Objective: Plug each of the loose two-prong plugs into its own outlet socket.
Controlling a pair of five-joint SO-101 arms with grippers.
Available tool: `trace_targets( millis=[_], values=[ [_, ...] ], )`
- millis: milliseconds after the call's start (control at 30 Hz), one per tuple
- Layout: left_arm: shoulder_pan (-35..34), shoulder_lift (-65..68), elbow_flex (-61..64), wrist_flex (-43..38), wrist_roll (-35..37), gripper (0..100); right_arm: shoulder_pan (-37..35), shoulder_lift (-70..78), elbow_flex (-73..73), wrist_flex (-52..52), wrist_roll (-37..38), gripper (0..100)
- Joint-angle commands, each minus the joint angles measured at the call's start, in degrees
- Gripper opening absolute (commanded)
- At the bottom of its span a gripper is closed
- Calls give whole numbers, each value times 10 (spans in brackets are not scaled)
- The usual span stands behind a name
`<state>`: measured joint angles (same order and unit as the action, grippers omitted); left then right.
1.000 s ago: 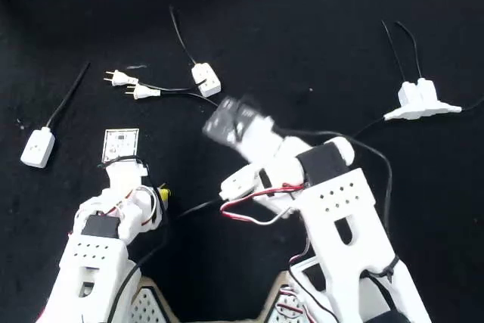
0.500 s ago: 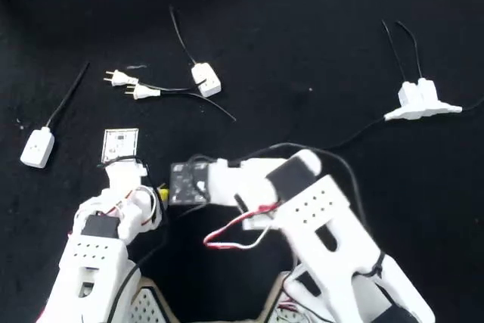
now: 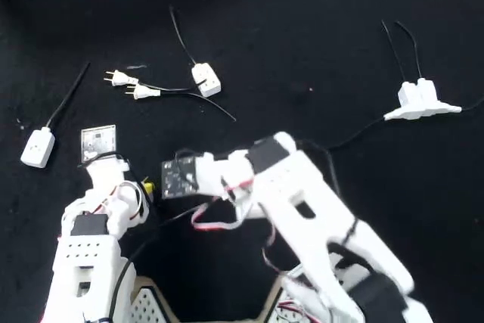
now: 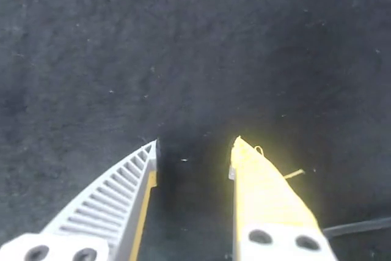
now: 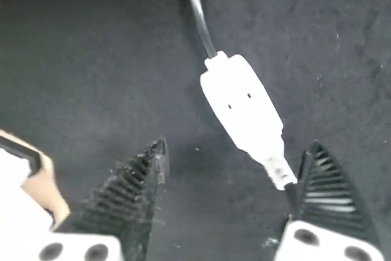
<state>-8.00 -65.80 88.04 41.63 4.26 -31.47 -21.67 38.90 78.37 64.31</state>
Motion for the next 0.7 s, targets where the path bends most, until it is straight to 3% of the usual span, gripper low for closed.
trace_targets(
  millis=[0, 300, 667],
  values=[
    [-9, -4, -33, -3, -2, 195, 29, 64, -70, -11, 38, 332],
    [-7, -4, -33, -3, -3, 195, 28, 173, -126, -11, 115, 332],
    [-5, -4, -33, -3, -3, 195, 30, 264, -129, -17, 116, 332]
  ],
)
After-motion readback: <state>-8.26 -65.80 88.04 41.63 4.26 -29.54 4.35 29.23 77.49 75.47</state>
